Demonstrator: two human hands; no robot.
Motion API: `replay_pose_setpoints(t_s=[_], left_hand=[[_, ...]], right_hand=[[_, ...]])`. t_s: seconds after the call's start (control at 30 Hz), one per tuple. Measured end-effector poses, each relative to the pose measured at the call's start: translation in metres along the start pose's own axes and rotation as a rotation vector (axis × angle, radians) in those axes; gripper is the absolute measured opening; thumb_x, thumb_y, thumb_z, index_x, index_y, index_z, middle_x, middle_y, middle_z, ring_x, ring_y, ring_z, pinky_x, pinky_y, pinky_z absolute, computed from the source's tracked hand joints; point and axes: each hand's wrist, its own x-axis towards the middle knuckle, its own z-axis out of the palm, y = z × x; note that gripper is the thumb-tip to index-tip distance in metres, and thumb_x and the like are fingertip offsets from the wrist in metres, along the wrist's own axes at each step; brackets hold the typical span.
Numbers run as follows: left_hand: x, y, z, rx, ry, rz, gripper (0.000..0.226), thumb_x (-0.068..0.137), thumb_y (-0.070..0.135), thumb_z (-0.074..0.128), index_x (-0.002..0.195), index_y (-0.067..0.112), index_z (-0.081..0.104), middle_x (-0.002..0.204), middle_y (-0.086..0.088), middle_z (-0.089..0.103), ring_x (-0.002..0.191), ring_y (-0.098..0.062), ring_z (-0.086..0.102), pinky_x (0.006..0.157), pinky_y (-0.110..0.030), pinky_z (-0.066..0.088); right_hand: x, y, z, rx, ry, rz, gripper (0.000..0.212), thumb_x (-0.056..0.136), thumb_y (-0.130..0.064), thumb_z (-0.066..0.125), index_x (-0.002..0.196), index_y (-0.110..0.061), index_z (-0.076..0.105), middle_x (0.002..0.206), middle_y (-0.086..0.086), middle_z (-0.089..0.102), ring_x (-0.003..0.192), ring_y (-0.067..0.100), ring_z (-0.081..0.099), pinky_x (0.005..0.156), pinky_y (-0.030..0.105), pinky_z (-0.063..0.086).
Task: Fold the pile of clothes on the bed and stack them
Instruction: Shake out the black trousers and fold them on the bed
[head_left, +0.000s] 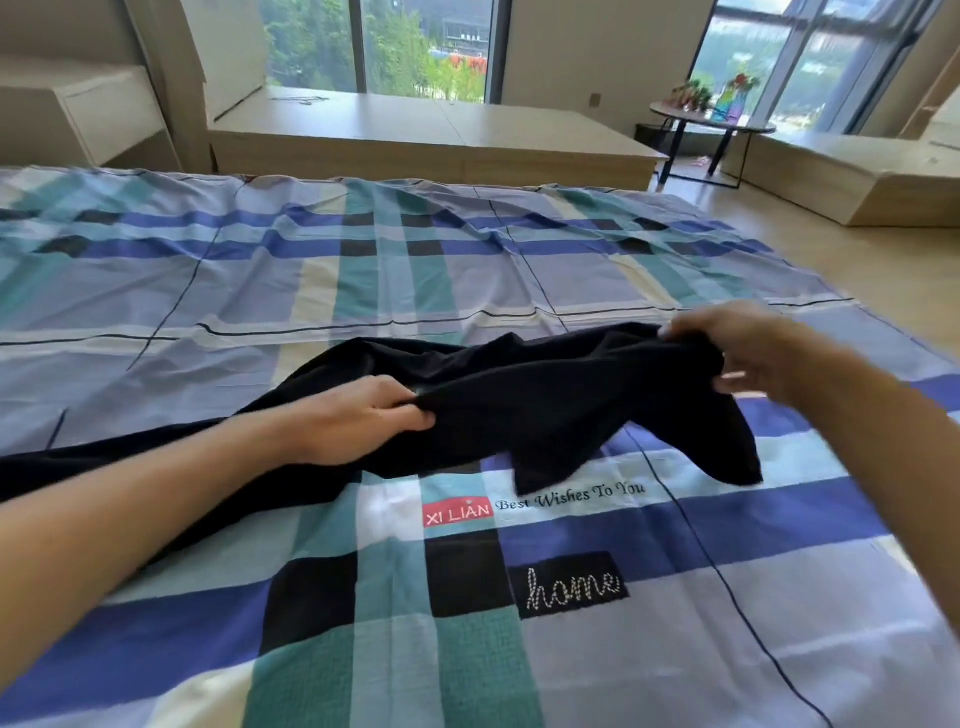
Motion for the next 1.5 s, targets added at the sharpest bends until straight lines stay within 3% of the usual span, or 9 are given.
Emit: replay_pose_setpoints(t_s=[0.13,0.27,0.5,0.67,0.77,0.9,1.1,1.27,1.5], left_hand=[[0.005,-0.007,-0.006,0.02,0.08,-0.092,0.037,0.101,0.026,0.053,0.066,0.015,0.056,0.059,0.012,0.053,0.053,-0.007,0.048,0.057,-0.027,0.04],[0.006,-0.013,0.01,0.25,0.103,-0.116,0.019,0.096,0.034,0.057,0.109,0.026,0.069,0.099,0.004,0.071,0.095,-0.013,0.066,0.094,-0.038,0.05],[0.004,-0.018,0.034,0.346,0.039,0.007,0.054,0.081,0.063,0.059,0.129,0.039,0.054,0.115,0.013,0.066,0.111,-0.007,0.059,0.1,-0.035,0.048],[0.003,-0.021,0.046,0.413,-0.035,0.004,0.047,0.095,0.043,0.061,0.14,0.031,0.052,0.136,0.009,0.059,0.13,-0.012,0.049,0.107,-0.025,0.036],[0.005,-0.018,0.049,0.41,-0.052,0.02,0.037,0.096,0.037,0.061,0.132,0.029,0.059,0.126,0.008,0.065,0.12,-0.014,0.056,0.101,-0.027,0.041],[0.007,-0.015,0.049,0.402,-0.056,-0.001,0.012,0.089,0.042,0.06,0.1,0.046,0.059,0.098,0.016,0.067,0.094,-0.01,0.061,0.083,-0.032,0.046],[0.018,0.008,0.058,0.285,0.12,-0.018,0.038,0.081,0.061,0.064,0.072,0.025,0.058,0.07,0.007,0.063,0.066,-0.01,0.061,0.063,-0.032,0.048],[0.025,0.013,0.052,0.147,0.187,-0.042,0.03,0.09,0.043,0.068,0.102,0.016,0.067,0.094,0.005,0.07,0.088,-0.012,0.067,0.075,-0.024,0.049],[0.031,0.037,0.013,0.05,0.318,0.068,0.019,0.089,0.015,0.071,0.078,0.013,0.056,0.07,0.001,0.059,0.064,-0.011,0.053,0.069,-0.029,0.041]], right_hand=[[-0.021,-0.016,-0.023,0.202,0.112,-0.238,0.006,0.097,-0.02,0.059,0.103,-0.018,0.057,0.073,0.005,0.068,0.057,0.015,0.065,0.061,0.028,0.043],[-0.029,0.035,-0.004,-0.356,0.019,-0.252,0.025,0.083,-0.032,0.078,0.093,-0.013,0.064,0.078,0.006,0.065,0.07,0.023,0.058,0.058,0.028,0.039],[-0.019,0.103,0.001,-0.786,-0.382,-0.109,0.138,0.042,-0.057,0.085,0.155,-0.036,0.009,0.145,0.003,0.037,0.137,0.026,0.04,0.111,0.042,0.039],[0.012,0.073,-0.023,-0.692,-0.615,-0.001,0.068,0.069,0.009,0.079,0.119,-0.033,0.059,0.115,0.003,0.069,0.097,0.021,0.069,0.085,0.036,0.058],[0.048,0.03,-0.037,-0.747,-0.184,-0.188,0.059,0.073,0.007,0.076,0.123,-0.019,0.062,0.11,0.017,0.066,0.089,0.029,0.062,0.075,0.033,0.051],[0.065,0.005,-0.025,-0.87,0.376,-0.459,0.081,0.073,-0.005,0.071,0.145,-0.017,0.037,0.132,0.02,0.042,0.122,0.04,0.044,0.102,0.048,0.041],[0.035,0.082,0.025,-0.391,-0.396,-0.224,0.054,0.073,0.005,0.072,0.122,-0.013,0.056,0.106,0.01,0.065,0.096,0.02,0.064,0.077,0.021,0.053],[0.017,0.109,0.042,0.076,-0.432,-0.107,0.037,0.081,0.014,0.067,0.113,-0.003,0.065,0.105,0.018,0.073,0.095,0.026,0.068,0.074,0.022,0.055],[0.017,0.061,-0.036,0.218,-0.334,-0.221,0.034,0.071,0.002,0.07,0.101,-0.012,0.07,0.1,0.009,0.073,0.094,0.024,0.067,0.096,0.043,0.048]])
